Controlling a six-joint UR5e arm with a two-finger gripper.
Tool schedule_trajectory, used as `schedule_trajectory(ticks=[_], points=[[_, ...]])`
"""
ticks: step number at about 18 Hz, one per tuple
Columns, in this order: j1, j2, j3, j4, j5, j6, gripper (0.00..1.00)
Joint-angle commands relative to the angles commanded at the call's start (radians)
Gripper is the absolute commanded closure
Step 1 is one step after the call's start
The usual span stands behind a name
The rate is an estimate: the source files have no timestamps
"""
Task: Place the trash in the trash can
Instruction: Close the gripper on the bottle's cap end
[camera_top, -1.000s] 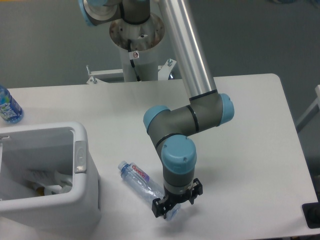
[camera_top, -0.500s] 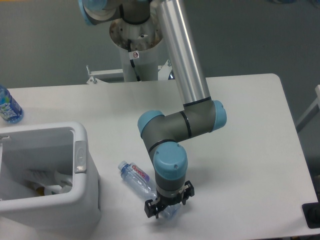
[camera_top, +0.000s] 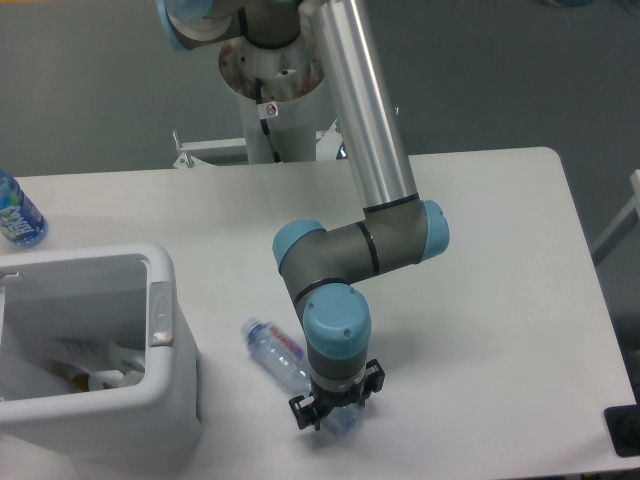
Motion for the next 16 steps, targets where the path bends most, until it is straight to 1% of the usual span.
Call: schedule_trajectory(ticks=[1,2,12,16], points=[[0.0,0.0,0.0,0.0,0.002,0.0,0.38],[0.0,0.002,0.0,0.0,0.002,0.002,0.39],[0.002,0.021,0.005,0.0,0.002,0.011,0.42],[0.005,0.041,0.028,-0.002,-0.002,0.015,0.43]])
